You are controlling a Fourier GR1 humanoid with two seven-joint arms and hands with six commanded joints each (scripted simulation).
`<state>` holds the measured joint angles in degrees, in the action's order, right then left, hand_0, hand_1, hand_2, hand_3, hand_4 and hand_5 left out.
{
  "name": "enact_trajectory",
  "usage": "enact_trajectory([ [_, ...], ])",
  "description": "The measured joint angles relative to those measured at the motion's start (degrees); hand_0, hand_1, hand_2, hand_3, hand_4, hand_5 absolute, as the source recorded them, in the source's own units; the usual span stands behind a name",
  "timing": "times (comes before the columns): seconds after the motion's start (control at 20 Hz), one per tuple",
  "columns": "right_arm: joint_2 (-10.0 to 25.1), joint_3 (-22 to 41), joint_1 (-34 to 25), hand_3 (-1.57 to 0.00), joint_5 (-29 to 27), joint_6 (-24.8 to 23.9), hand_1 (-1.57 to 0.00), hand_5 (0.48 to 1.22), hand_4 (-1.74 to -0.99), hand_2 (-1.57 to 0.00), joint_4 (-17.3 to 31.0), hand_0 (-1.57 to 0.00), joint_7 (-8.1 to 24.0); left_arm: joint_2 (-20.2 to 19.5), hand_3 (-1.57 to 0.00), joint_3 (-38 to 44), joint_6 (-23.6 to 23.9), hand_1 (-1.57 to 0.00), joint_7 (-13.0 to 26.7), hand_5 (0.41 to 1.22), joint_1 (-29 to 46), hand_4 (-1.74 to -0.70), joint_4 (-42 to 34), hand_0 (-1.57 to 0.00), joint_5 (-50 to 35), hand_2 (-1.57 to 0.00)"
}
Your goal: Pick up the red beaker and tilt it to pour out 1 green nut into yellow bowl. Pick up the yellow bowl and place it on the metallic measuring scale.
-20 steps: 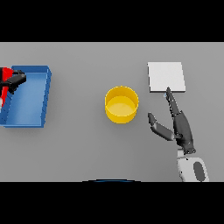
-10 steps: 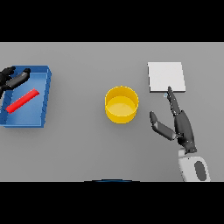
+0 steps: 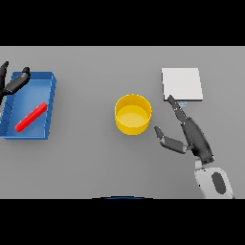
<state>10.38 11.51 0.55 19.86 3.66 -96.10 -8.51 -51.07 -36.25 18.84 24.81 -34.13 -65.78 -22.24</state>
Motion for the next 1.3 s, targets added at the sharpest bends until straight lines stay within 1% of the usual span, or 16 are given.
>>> enact_trajectory([
  [0.05,2.28,0.69,-1.68,0.0,1.57,1.57,0.0,0.716,-1.19,0.0,0.26,0.0,0.48,0.07,-0.01,0.11,-0.13,-0.01,-0.54,0.676,0.02,-0.72,0.14,-0.01,-0.08,-0.01],
  [0.1,4.33,2.24,-4.03,0.0,4.72,2.79,0.0,0.708,-1.204,0.0,0.57,0.0,2.47,0.54,-0.01,0.04,-0.29,-0.01,-0.84,0.67,-0.07,-0.72,-0.09,-0.01,-0.33,-0.01],
  [0.2,7.71,6.0,-8.97,0.0,10.91,5.28,0.0,0.701,-1.22,0.0,2.06,0.0,3.77,1.19,0.0,0.31,-0.03,-0.01,-1.6,0.664,0.15,-0.72,0.08,-0.01,-0.81,-0.01],
  [0.35,11.81,11.72,-15.6,0.0,18.65,8.66,0.0,0.702,-1.232,0.0,5.03,0.0,1.24,1.18,0.0,0.48,-0.16,0.0,-2.37,0.669,0.74,-0.71,0.27,0.0,-1.08,0.0],
  [0.4,12.84,13.41,-17.75,0.0,20.53,9.82,0.0,0.703,-1.228,0.0,5.68,0.0,0.01,1.3,0.0,0.36,-0.33,0.0,-1.8,0.672,0.22,-0.71,0.34,0.0,-1.03,0.0],
  [0.5,14.25,16.7,-21.31,0.0,23.72,12.71,0.0,0.706,-1.216,0.0,7.23,0.0,-1.16,1.21,0.0,0.19,-0.58,0.0,-1.57,0.68,0.37,-0.71,0.01,0.0,-1.13,0.0],
  [0.6,14.73,19.07,-24.52,0.0,25.89,14.42,0.0,0.704,-1.211,0.0,10.3,0.0,-2.3,0.64,0.0,0.51,-0.59,0.0,-2.08,0.682,0.96,-0.72,-0.81,0.0,-1.57,0.0],
  [0.65,14.74,20.41,-25.64,0.0,26.68,15.27,0.0,0.705,-1.212,0.0,10.69,0.0,-3.45,1.03,0.0,0.49,-1.01,0.0,-1.75,0.684,0.87,-0.72,-0.01,0.0,-1.77,0.0],
  [0.7,15.31,21.11,-26.86,0.0,27.49,15.83,0.0,0.704,-1.215,0.0,11.96,0.0,-4.14,0.92,0.0,0.97,-1.63,0.0,-2.54,0.687,0.62,-0.72,0.25,0.0,-2.19,0.0],
  [0.75,15.17,21.89,-28.1,0.0,27.96,16.62,0.0,0.705,-1.219,0.0,13.15,0.0,-4.35,1.36,0.0,0.74,-1.44,0.0,-2.27,0.688,0.11,-0.72,0.71,0.0,-1.84,0.0],
  [0.85,14.3,23.96,-31.11,0.0,29.45,18.9,0.0,0.704,-1.223,0.0,16.62,0.0,-3.32,1.57,0.0,0.68,-1.24,0.0,-2.34,0.688,-0.07,-0.72,0.69,0.0,-1.73,0.0],
  [0.95,13.83,25.68,-33.54,0.0,30.76,20.1,0.0,0.702,-1.226,0.0,19.28,0.0,-3.7,1.22,0.0,1.14,-1.2,0.0,-3.3,0.686,0.86,-0.72,0.43,0.0,-2.27,0.0],
  [1.1,12.67,27.44,-36.1,0.0,32.38,20.33,0.0,0.708,-1.25,0.0,23.81,0.0,-3.76,0.7,0.0,1.5,-0.85,0.0,-3.84,0.688,1.63,-0.72,-0.36,0.0,-2.61,0.0],
  [1.2,12.26,28.75,-37.53,0.0,33.14,21.36,0.0,0.72,-1.266,0.0,25.6,0.0,-4.45,0.33,0.0,1.45,-1.23,0.0,-3.47,0.684,1.77,-0.72,-0.36,0.0,-2.67,0.0],
  [1.25,11.62,29.29,-38.62,0.0,33.48,21.91,0.0,0.727,-1.27,0.0,26.7,0.0,-4.17,0.76,0.0,1.3,-0.96,0.0,-3.12,0.682,1.64,-0.72,-0.25,0.0,-2.62,0.0],
  [1.3,11.99,29.55,-39.05,0.0,33.35,23.26,0.0,0.735,-1.275,0.0,26.76,0.0,-4.65,0.31,0.0,1.48,-0.95,0.0,-3.6,0.684,2.01,-0.72,-0.74,0.0,-2.73,0.0],
])
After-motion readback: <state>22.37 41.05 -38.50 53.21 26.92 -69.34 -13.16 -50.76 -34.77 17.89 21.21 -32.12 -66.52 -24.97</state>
